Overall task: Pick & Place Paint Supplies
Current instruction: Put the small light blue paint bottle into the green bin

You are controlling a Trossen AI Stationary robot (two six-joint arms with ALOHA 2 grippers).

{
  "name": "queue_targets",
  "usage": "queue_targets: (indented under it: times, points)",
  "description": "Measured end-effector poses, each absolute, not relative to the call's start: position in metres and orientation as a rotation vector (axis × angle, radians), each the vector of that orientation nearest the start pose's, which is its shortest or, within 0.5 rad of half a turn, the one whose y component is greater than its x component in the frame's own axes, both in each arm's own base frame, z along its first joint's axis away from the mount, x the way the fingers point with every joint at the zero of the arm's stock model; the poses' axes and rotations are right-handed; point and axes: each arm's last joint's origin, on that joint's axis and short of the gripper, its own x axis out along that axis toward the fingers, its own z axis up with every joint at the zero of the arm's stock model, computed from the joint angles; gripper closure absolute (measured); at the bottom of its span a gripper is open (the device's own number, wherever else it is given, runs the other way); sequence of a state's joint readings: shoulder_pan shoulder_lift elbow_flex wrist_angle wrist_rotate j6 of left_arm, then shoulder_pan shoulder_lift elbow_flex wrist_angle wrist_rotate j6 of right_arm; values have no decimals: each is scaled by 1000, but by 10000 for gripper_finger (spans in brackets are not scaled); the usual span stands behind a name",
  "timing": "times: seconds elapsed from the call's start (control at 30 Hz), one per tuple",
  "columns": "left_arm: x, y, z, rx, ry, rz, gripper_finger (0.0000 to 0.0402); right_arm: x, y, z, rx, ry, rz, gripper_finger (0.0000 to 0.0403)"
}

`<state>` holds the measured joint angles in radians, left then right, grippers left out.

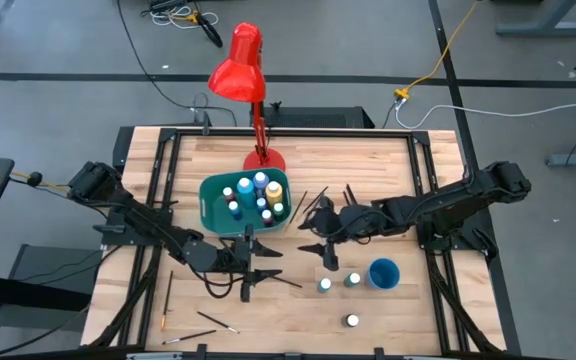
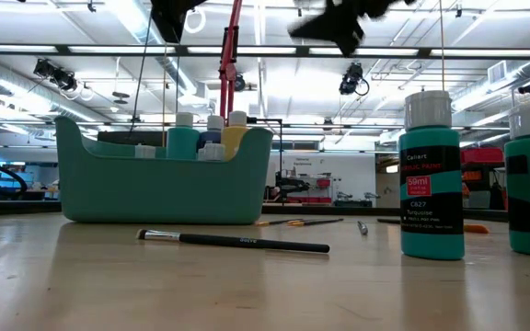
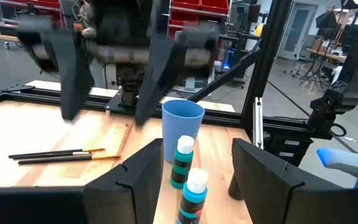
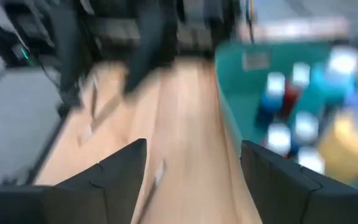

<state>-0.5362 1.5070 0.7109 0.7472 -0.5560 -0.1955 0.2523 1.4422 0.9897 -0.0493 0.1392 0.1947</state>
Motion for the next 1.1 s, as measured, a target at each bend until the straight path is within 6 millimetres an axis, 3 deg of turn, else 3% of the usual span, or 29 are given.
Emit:
queue_targets:
  times: [0.1,0.2,0.3,0.43,0.7,1.1]
  points:
    - [274,-145,229,-170,40,24,205,301,74,258,92,611,53,136]
    - [274,-145,229,-168,40,24,205,293,76,253,136,724,161,136]
    - [274,-145,229,-165,39,24,205,286,85,248,154,811,271,136]
    - [274,-145,230,-147,36,25,205,284,102,234,101,890,291,136]
    - [274,-145,230,-112,36,32,205,285,134,216,8,896,357,136]
    - [274,-145,230,-113,38,28,205,293,144,198,-50,899,349,136]
